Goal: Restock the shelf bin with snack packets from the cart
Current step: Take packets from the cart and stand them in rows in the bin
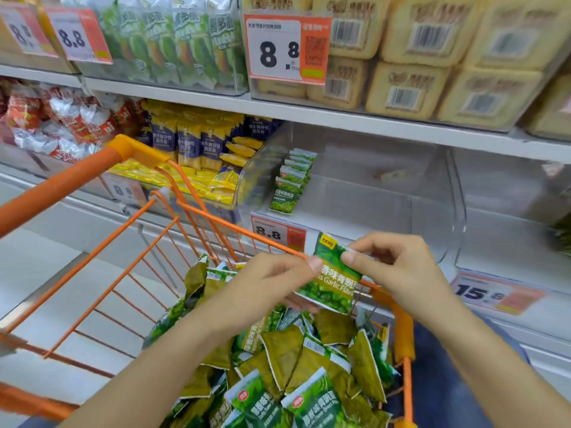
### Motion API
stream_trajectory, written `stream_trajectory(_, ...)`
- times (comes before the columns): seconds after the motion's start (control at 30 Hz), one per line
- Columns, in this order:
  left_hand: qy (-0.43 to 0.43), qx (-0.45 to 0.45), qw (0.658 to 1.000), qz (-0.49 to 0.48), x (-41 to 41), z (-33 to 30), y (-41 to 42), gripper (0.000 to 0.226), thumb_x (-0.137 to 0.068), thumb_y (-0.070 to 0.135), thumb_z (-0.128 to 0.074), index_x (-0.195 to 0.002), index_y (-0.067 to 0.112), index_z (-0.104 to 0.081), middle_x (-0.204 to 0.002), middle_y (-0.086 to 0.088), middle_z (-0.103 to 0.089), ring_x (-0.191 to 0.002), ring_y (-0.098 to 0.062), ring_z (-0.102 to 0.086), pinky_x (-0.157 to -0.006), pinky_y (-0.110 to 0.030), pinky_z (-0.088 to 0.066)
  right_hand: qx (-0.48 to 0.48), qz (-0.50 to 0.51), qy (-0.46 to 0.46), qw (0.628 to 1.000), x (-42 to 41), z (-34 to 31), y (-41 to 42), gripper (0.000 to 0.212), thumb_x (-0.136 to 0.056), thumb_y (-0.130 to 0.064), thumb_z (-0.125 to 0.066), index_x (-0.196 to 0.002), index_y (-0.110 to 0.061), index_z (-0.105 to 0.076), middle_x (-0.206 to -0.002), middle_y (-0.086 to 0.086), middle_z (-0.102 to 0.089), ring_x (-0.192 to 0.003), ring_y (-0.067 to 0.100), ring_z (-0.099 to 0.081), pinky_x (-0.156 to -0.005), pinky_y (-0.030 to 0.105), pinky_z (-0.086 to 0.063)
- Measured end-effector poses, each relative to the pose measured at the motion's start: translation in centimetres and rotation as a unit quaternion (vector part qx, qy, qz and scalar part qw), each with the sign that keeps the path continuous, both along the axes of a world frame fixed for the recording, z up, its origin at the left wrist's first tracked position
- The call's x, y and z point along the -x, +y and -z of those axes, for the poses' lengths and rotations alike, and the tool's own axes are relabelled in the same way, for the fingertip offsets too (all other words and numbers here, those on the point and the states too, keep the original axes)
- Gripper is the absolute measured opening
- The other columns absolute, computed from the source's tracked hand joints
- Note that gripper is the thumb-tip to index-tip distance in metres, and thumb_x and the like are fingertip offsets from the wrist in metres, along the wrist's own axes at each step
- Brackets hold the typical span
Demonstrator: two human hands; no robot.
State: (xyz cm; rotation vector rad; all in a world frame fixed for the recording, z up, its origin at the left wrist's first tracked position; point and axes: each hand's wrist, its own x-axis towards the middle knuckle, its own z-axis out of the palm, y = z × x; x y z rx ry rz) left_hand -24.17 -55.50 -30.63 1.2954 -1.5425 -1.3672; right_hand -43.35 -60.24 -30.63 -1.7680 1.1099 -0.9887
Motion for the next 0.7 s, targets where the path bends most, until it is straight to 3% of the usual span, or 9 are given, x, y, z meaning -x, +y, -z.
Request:
stream_trajectory(0.03,0.009,0.011,1.000,0.012,1.1,-0.7,0.0,0.035,-0.088,0.039,-0.059,-0.056,0.029,-0.068,-0.049,0.022,-0.043,-0.053,0.001,-0.058,-0.075,-0.033,-0.059,-0.015,0.004,-0.020,1.000,0.3,-0.3,0.1,0.014,-0.074,-0.026,-0.079,-0.063,-0.025,-0.071,-0.054,0.000,-0.059,-0.052,0.007,-0.046,-0.050,0.018,-0.035)
stream_trajectory(0.07,0.010,0.028,0.999,0.014,2.2,-1.1,-0.3,0.041,-0.090,0.030,-0.058,-0.049,0.031,-0.063,-0.043,0.018,-0.039,-0.045,0.003,-0.048,-0.067,-0.029,-0.058,-0.034,0.008,-0.041,0.999,1.0,-0.4,0.1,0.015,-0.073,-0.029,-0.078,-0.063,-0.021,-0.070,-0.051,-0.002,-0.056,-0.048,0.006,-0.044,-0.047,0.017,-0.035)
stream_trajectory(0.23,-0.013,0.124,0.992,0.017,8.7,-1.7,-2.9,0.025,-0.092,0.036,-0.057,-0.071,0.030,-0.069,-0.048,0.016,-0.045,-0.048,0.004,-0.039,-0.052,-0.016,-0.032,-0.119,-0.002,0.005,0.993,7.9,-2.8,0.1,0.011,-0.076,-0.021,-0.074,-0.070,-0.015,-0.068,-0.051,-0.004,-0.056,-0.044,0.007,-0.047,-0.042,0.018,-0.036)
stream_trajectory(0.3,-0.071,0.165,0.983,0.026,11.8,-1.2,-4.6,0.034,-0.090,0.055,-0.047,-0.106,0.033,-0.067,-0.087,0.027,-0.063,-0.084,0.011,-0.056,-0.074,-0.011,-0.039,-0.090,0.082,0.012,0.993,12.3,-3.6,-0.3,0.012,-0.077,-0.016,-0.073,-0.071,-0.007,-0.067,-0.050,-0.004,-0.054,-0.043,0.006,-0.045,-0.042,0.018,-0.034)
stream_trajectory(0.37,-0.148,0.187,0.970,0.046,14.9,-0.2,-6.1,0.066,-0.084,0.065,-0.034,-0.142,0.033,-0.041,-0.142,0.021,-0.041,-0.135,0.002,-0.034,-0.106,-0.014,-0.025,-0.030,0.185,0.011,0.982,17.6,-3.9,-0.9,0.017,-0.077,-0.019,-0.077,-0.072,-0.005,-0.067,-0.054,-0.001,-0.055,-0.049,0.010,-0.047,-0.044,0.022,-0.036)
stream_trajectory(0.47,-0.215,0.175,0.959,0.056,18.4,1.1,-7.8,0.075,-0.090,0.061,-0.030,-0.154,0.028,-0.007,-0.161,0.008,-0.003,-0.147,-0.008,-0.007,-0.115,-0.026,-0.013,0.015,0.327,0.068,0.942,25.5,-3.2,-2.5,0.022,-0.075,-0.027,-0.079,-0.066,-0.013,-0.066,-0.052,-0.004,-0.055,-0.050,0.012,-0.047,-0.050,0.026,-0.035)
stream_trajectory(0.53,-0.267,0.182,0.945,0.049,19.5,2.1,-8.8,0.073,-0.095,0.056,-0.033,-0.154,0.029,0.002,-0.162,0.005,-0.001,-0.147,-0.016,-0.016,-0.111,-0.033,-0.026,-0.004,0.381,0.177,0.907,29.6,-2.2,-3.9,0.021,-0.076,-0.030,-0.079,-0.068,-0.016,-0.066,-0.055,-0.002,-0.060,-0.056,0.017,-0.058,-0.056,0.031,-0.044)
stream_trajectory(0.6,-0.325,0.202,0.923,0.042,19.8,3.1,-9.5,0.072,-0.097,0.052,-0.033,-0.151,0.035,0.011,-0.162,0.005,-0.004,-0.137,-0.025,-0.038,-0.091,-0.036,-0.041,-0.044,0.400,0.302,0.864,32.3,-1.1,-5.6,0.029,-0.078,-0.035,-0.076,-0.087,-0.009,-0.070,-0.082,0.015,-0.070,-0.082,0.032,-0.066,-0.068,0.035,-0.049)
stream_trajectory(0.7,-0.372,0.224,0.901,0.026,19.7,4.0,-9.6,0.069,-0.098,0.049,-0.033,-0.145,0.047,0.019,-0.161,0.007,-0.013,-0.107,-0.029,-0.061,-0.065,-0.032,-0.036,-0.109,0.368,0.461,0.800,33.8,0.5,-7.7,0.056,-0.084,-0.047,-0.066,-0.115,-0.001,-0.062,-0.118,0.020,-0.063,-0.108,0.032,-0.059,-0.080,0.033,-0.044)
